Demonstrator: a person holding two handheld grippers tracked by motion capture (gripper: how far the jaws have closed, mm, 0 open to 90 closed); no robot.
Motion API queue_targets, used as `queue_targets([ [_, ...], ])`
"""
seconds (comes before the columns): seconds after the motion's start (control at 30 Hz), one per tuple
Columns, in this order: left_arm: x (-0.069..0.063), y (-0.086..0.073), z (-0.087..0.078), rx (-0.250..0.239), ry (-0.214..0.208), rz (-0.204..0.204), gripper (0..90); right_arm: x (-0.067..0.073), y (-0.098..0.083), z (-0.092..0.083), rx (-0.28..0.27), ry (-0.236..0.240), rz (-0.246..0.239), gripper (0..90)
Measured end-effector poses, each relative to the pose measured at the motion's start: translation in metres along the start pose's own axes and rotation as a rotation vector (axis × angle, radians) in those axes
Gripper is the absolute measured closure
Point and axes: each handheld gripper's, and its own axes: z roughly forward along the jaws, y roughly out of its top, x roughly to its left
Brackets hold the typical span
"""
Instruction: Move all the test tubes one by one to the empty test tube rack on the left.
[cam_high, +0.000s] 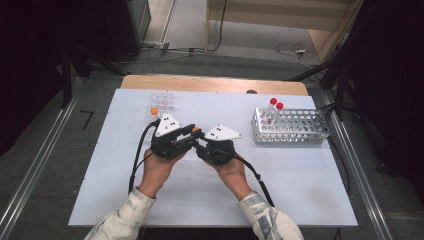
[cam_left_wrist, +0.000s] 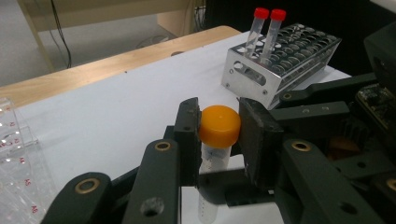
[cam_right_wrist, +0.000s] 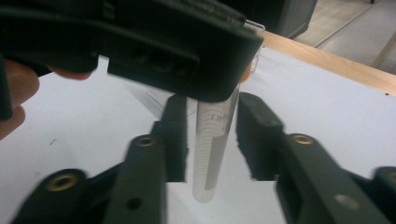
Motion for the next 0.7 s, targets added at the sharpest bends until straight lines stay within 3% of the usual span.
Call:
queue_targets([
  [0.17,0.008,0.003,-0.006,-0.023,0.014,-0.029,70.5,-0.004,0.001,-0.004,0.011,0.005,-0.004,43.4],
  [0.5,0.034,0.017,-0.03,-0.067,0.074,-0.101,70.6,-0.023,-0.004,-0.026,0.006,-0.03,-0.009,42.4],
  [0.7,0.046,0.02,-0.044,-0.085,0.104,-0.115,70.7,-0.033,-0.01,-0.035,0.015,-0.053,-0.003,42.4],
])
